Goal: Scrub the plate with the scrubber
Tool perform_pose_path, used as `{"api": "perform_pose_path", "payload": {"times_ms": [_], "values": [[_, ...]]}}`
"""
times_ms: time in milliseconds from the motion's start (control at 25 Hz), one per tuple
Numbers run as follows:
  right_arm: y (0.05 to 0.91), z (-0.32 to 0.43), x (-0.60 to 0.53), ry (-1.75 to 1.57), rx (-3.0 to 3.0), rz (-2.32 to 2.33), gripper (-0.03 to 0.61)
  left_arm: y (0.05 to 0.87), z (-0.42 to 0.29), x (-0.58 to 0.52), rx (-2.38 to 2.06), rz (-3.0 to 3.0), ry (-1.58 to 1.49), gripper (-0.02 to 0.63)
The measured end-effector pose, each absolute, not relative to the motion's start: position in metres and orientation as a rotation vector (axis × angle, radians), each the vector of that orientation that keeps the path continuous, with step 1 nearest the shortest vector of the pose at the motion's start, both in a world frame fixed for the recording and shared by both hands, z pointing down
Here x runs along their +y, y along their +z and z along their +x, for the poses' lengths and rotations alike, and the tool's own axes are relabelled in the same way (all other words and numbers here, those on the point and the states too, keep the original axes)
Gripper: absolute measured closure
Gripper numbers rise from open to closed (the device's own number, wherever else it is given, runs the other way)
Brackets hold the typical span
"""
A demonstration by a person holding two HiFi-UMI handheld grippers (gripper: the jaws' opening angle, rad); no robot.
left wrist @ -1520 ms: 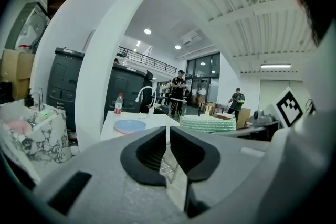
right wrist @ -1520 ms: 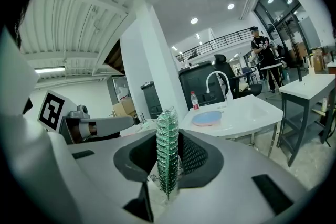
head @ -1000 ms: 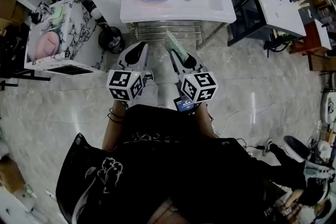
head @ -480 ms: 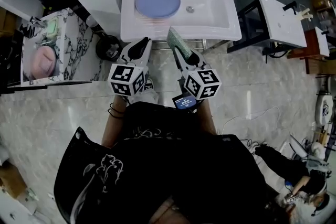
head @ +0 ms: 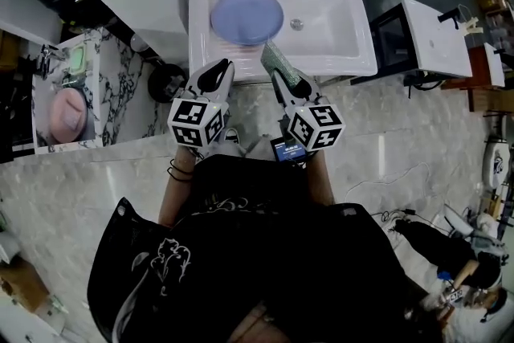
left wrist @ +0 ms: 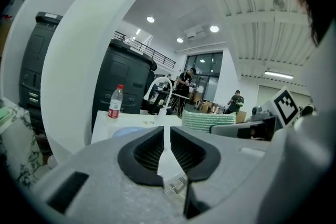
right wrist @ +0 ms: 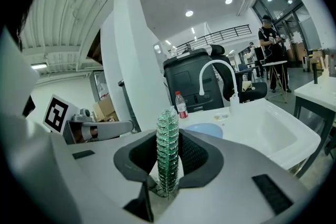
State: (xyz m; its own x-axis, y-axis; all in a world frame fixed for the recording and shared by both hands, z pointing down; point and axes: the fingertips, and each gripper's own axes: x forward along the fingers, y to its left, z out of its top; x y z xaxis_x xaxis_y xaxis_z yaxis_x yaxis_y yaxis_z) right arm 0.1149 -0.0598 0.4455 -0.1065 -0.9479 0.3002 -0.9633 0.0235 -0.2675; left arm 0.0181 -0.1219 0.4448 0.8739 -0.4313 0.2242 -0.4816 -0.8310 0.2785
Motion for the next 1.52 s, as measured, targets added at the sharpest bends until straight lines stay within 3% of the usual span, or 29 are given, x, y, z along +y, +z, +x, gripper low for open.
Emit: {"api": "perform_pose_path", "payload": {"times_ms": [800,1200,1520], "values": [[0.474,0.195,-0.195,0.647,-2.279,1.756,0.488,0.490,0.060,-0.208,-0.917,2.511,0.295,0.576],[0.535,0.207,-0.290,0.584,-2.259,1.394,0.488,0.543,0.074,-0.224,-0.950,2.372,0.412,0.438],[0.592,0.206,-0.349,0.469,-2.156,1.271,0.489,0.597,0.077,-0.233,-0.974,2.270,0.540,0.426]]}}
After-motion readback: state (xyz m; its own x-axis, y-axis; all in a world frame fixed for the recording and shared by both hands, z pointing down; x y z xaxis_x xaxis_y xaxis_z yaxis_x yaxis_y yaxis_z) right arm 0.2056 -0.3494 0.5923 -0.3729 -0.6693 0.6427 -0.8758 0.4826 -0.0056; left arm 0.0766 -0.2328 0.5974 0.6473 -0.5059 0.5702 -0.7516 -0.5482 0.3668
